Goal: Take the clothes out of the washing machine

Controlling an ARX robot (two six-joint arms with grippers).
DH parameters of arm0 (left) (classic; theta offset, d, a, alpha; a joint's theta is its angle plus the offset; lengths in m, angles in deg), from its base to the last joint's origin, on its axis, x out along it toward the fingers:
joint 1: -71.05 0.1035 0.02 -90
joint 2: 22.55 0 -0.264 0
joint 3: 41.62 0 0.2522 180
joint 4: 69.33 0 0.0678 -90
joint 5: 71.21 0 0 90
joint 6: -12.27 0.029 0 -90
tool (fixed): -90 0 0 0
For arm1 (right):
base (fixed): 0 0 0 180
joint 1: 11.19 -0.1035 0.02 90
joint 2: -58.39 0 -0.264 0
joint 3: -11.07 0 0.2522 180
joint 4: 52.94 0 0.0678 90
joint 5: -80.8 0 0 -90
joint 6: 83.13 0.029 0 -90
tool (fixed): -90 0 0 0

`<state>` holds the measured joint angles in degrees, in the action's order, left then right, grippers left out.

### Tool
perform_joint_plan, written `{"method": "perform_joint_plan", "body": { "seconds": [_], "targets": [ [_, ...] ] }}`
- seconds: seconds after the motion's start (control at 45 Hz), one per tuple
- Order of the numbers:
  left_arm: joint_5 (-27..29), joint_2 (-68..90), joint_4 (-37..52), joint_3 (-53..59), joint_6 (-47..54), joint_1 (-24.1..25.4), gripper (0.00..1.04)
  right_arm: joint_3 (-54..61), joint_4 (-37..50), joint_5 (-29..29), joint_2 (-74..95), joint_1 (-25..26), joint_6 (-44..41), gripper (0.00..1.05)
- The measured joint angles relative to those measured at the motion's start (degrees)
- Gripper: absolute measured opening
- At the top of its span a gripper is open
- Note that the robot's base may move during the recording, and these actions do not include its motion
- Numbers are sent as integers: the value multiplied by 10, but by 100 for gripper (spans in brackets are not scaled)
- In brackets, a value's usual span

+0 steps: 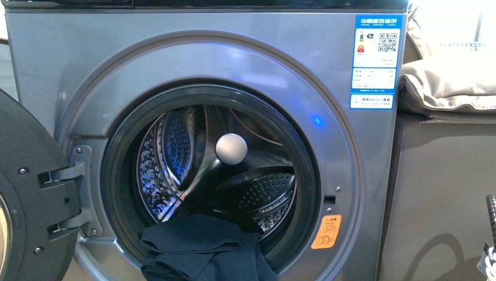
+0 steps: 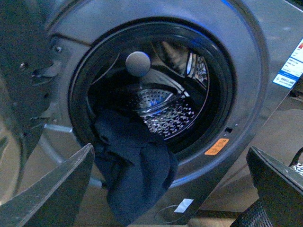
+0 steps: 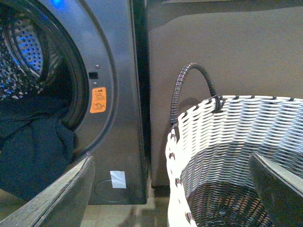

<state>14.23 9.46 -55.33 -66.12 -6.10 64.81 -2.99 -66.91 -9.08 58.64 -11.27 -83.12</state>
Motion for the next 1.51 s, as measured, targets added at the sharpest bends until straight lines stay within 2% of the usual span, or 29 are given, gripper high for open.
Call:
{"method": "perform_joint_plan", "body": {
  "seconds": [0.222, 0.444, 0.622, 0.933, 1.244, 1.511],
  "targets": [
    [3, 216, 163, -79, 18, -15, 98, 0, 0, 0, 0, 0, 0, 97],
    [-2, 386, 203, -156, 35, -23, 98, 0, 0, 0, 0, 0, 0, 97],
    [3, 512, 197, -241, 62, -42, 98, 0, 0, 0, 0, 0, 0, 97],
    [51, 684, 156, -381, 115, -68, 98, 0, 0, 0, 0, 0, 0, 97],
    [57, 811, 109, -494, 139, -71, 98, 0, 0, 0, 0, 0, 0, 97],
    [50, 876, 74, -572, 141, -94, 98, 0, 0, 0, 0, 0, 0, 97]
  ]
}}
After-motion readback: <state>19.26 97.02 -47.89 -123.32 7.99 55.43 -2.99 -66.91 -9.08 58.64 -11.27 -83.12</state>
